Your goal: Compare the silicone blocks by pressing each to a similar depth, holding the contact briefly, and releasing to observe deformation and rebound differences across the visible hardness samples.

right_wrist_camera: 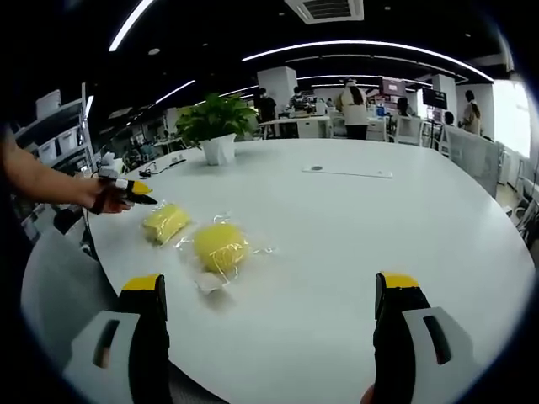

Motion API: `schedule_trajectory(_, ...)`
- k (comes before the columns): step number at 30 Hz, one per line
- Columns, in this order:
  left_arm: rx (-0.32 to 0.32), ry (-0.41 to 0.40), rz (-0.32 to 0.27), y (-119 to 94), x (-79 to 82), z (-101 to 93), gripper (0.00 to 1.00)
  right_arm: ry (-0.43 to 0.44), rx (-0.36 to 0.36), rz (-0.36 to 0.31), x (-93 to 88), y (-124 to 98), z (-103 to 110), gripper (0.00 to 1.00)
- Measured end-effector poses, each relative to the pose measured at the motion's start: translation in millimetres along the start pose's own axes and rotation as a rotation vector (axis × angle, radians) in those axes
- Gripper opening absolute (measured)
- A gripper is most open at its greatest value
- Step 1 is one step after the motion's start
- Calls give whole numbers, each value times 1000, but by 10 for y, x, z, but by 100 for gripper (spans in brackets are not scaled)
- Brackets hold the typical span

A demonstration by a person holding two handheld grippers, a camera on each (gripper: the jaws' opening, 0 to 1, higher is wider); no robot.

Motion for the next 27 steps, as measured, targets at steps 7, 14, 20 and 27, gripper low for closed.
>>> schedule_trajectory(7, -74, -103, -21, 162, 9, -7, 31, 6, -14, 12, -1, -32, -39, 96)
schedule_trajectory(14, -147, -259, 4, 285, -19, -58, 13, 13, -19, 26, -45, -21, -53, 96)
schedule_trajectory(20, -138, -269, 35, 383, -131, -35, 15, 17, -17, 32, -65, -29, -39, 96)
schedule_trajectory(27, -100, -266, 26, 407, -148, 5, 13, 22, -23, 39, -101, -29, -63, 96)
Point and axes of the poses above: the point that each gripper's makers call its tool centre point, and the gripper's own axes: y roughly forward along the fingers, z roughly to its left, x roughly out of its top, the point moved 3 cm from there along -y, roughly backward along the fingers, and after that the axes turned 10 degrees about z, right-handed, at the moved point
